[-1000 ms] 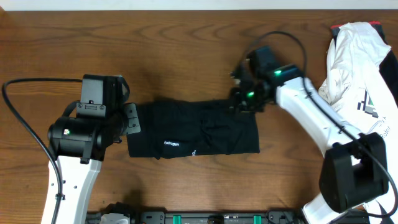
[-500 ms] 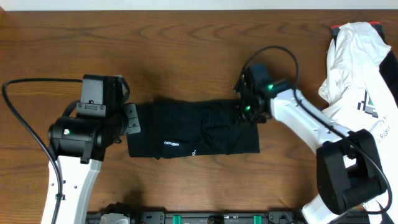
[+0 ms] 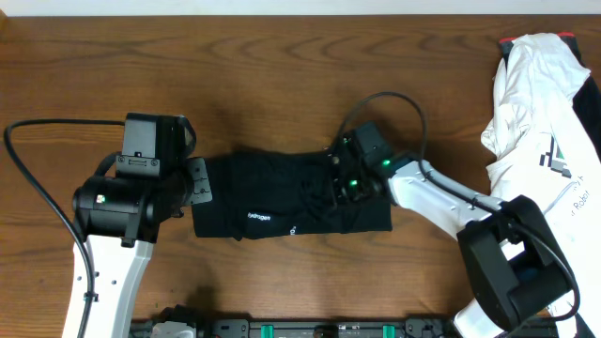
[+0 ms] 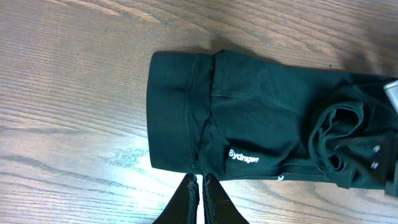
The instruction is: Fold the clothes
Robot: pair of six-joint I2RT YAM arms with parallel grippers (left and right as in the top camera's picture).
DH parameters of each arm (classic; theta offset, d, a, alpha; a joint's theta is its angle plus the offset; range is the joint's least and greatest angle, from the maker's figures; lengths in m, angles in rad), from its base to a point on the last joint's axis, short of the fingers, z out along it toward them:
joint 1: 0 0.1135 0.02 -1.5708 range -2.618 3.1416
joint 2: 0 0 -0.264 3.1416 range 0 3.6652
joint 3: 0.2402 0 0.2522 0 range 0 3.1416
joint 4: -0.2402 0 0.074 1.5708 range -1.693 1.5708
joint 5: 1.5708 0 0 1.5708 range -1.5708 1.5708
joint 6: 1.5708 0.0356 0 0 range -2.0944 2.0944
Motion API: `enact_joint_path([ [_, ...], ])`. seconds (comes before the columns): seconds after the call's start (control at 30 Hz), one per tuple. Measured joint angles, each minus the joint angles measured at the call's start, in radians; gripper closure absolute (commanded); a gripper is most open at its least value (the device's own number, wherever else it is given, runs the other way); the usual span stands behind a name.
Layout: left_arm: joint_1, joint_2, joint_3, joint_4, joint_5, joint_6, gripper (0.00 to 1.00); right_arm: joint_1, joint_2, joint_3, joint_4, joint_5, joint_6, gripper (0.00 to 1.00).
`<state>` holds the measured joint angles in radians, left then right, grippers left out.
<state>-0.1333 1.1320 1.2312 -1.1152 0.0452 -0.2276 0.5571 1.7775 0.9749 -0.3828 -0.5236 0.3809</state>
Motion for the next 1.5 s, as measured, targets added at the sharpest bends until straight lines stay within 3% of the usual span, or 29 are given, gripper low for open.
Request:
enact_joint_path([
  [0.2,0.0,0.0,0.0,0.0,0.0,0.0,0.92,0.055,0.0,0.0,0.043,-0.352,-0.176,0.98],
  [0.4,0.0,0.0,0.0,-0.001,-0.013,0.0,0.92,0.024,-0.02,0.0,0.024,-0.468,-0.262,0.98],
  [0.57,0.0,0.0,0.0,-0.002,-0.023,0.0,0.92,-0.081,-0.119,0.001,-0.069,-0.327,-0.204,0.92],
  [0.67,0.0,0.0,0.0,-0.002,-0.025,0.003,0.83,-0.14,-0.142,0.002,-0.126,-0.208,-0.164,0.92],
  [0.8,0.0,0.0,0.0,-0.002,-0.026,0.005,0.78,-0.163,-0.116,0.002,-0.177,-0.027,-0.105,0.93],
  [1.07,0.0,0.0,0.0,-0.003,-0.027,0.008,0.76,-0.157,0.022,0.002,-0.141,0.105,-0.048,0.98],
  [1.5,0.0,0.0,0.0,-0.004,-0.026,0.008,0.76,-0.019,0.048,0.002,-0.074,-0.379,-0.24,0.99],
])
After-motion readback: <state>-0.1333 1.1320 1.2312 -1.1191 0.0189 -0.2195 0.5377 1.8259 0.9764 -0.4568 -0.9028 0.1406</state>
